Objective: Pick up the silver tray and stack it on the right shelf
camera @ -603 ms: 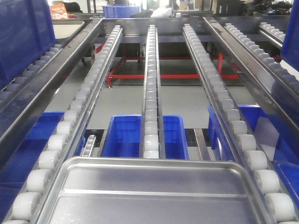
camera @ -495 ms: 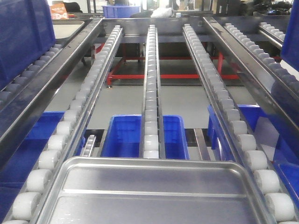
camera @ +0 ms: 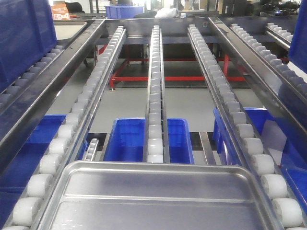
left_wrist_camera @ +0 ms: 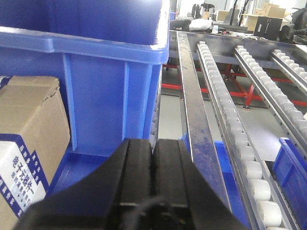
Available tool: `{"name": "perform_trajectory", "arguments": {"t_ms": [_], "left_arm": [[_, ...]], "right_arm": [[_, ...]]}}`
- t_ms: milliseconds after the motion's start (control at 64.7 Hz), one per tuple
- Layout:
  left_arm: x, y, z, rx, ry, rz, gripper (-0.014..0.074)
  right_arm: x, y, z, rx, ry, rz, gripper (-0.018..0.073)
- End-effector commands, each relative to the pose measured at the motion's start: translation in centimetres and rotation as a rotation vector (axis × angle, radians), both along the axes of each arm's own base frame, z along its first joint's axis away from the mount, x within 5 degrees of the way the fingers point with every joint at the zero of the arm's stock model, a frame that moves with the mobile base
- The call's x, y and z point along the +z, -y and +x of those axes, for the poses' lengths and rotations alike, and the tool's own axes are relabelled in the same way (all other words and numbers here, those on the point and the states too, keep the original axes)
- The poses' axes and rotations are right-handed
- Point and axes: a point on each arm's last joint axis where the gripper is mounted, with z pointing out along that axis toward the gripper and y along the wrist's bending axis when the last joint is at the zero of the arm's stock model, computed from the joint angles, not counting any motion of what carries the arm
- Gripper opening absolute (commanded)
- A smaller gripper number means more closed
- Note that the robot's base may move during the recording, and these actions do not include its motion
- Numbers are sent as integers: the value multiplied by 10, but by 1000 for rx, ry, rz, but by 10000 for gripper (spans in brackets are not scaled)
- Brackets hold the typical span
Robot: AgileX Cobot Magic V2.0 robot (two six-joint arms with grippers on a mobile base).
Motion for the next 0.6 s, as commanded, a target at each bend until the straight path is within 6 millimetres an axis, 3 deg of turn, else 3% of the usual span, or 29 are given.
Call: {"name": "perform_trajectory", "arguments": {"t_ms": [0,356,588], "left_arm": [[1,0,0,2,86,-1,-100],[21,-1,-4,6,205,-5,-100],[50,1,-9,-11,-22,15,-100]], "right_arm": [[10,-1,-3,-1,112,-20,49],[17,-2,-5,14,176,-24,49],[39,-6,3,109,-36,-8,49]]}}
